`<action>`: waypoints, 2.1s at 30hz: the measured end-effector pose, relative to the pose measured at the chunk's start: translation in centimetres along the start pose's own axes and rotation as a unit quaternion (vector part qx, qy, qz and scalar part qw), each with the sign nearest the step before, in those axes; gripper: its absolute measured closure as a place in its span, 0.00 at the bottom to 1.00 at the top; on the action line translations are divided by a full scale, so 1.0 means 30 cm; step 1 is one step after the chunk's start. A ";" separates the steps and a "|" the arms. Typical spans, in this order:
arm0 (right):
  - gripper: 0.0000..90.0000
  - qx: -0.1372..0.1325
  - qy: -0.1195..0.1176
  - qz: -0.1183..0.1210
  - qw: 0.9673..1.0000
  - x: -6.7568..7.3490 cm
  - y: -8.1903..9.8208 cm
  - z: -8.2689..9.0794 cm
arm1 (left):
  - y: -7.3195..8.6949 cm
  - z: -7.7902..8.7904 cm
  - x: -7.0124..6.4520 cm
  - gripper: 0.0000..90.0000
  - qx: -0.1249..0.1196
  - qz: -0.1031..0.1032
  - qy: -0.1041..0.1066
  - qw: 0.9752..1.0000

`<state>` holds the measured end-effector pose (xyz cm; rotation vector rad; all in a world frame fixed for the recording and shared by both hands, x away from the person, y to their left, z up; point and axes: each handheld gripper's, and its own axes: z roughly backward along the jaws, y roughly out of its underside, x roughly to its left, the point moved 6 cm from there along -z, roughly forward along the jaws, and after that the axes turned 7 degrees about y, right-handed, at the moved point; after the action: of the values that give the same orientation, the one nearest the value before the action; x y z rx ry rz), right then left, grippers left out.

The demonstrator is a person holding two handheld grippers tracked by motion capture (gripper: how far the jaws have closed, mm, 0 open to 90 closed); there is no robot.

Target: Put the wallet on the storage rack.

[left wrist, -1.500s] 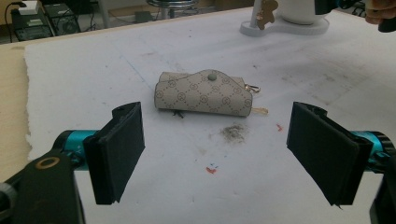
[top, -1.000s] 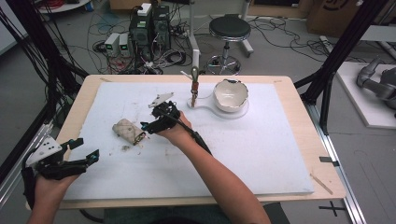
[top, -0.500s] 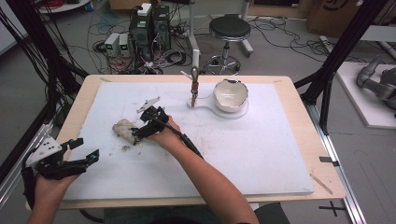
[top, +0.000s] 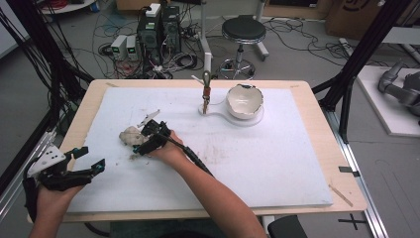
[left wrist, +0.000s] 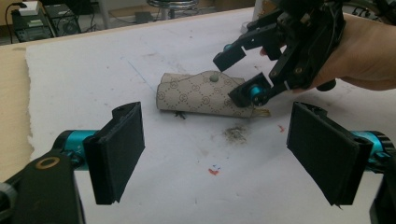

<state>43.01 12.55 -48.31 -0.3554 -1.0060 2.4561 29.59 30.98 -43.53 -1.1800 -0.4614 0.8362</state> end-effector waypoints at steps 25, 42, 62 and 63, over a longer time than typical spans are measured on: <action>0.42 0.013 0.020 0.016 1.000 -0.004 0.010 0.044 | 0.001 -0.001 0.003 0.21 0.000 0.000 0.001 1.000; 0.42 -0.041 0.057 0.005 0.997 -0.163 0.063 0.373 | -0.038 -0.108 -0.016 0.21 0.002 -0.009 0.032 0.999; 0.42 -0.083 0.143 -0.070 0.984 -0.366 0.376 0.792 | -0.099 -0.290 -0.056 0.21 0.008 -0.027 0.079 0.996; 0.42 -0.084 0.146 -0.075 0.983 -0.373 0.391 0.806 | -0.102 -0.295 -0.056 0.21 0.008 -0.027 0.080 0.996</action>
<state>39.30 -14.80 -39.07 -0.6496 -1.0702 2.1140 35.80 23.79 -43.51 -1.2039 -0.3531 0.6916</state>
